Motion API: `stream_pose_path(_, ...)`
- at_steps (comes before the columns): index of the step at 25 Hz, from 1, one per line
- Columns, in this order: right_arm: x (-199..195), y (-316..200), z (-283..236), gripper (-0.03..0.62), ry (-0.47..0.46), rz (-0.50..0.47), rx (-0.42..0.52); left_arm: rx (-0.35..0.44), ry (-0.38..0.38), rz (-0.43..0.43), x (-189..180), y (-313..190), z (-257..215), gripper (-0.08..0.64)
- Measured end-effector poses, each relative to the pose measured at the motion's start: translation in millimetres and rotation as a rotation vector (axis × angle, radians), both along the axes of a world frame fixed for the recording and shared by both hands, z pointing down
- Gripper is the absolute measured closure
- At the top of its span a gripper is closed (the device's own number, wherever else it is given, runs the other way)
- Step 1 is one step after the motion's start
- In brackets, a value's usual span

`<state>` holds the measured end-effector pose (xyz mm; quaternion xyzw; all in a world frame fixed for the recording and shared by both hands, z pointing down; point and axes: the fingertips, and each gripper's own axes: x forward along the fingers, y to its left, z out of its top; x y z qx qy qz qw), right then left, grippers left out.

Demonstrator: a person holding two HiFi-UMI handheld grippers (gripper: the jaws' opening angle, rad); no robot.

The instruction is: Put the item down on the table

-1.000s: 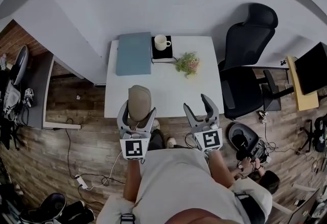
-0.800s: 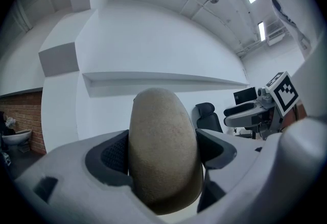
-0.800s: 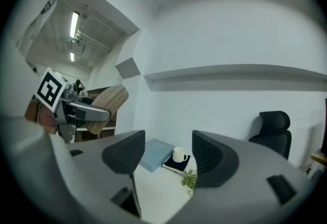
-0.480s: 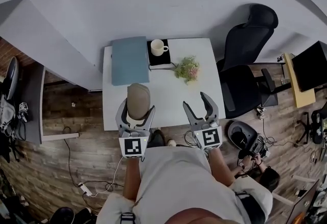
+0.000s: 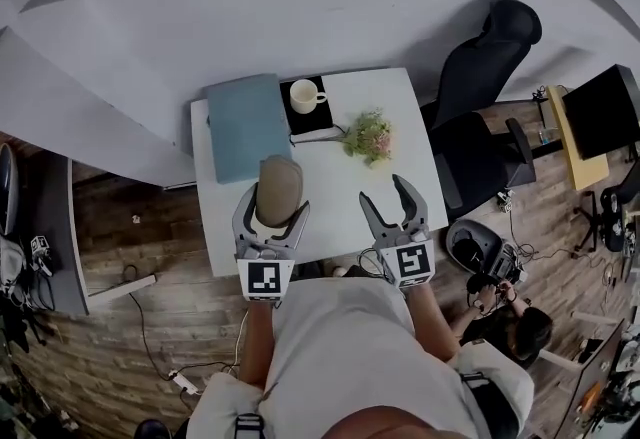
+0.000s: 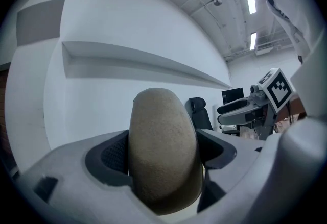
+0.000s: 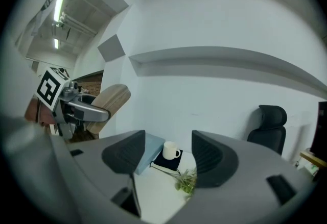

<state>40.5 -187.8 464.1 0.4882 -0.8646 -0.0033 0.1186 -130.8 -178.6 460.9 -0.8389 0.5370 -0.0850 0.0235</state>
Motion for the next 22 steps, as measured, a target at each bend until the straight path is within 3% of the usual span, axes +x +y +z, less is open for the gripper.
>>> stream_pose_path(12,-10,-22,40,0.318,0.065,0.042,-0.081,-0.124,-0.037,0.147,6,-34,63,0.161)
stream_pose_path(22,-10,-37,83,0.318,0.076,-0.018,-0.156,-0.254,-0.060,0.175,23,-37,121,0.161)
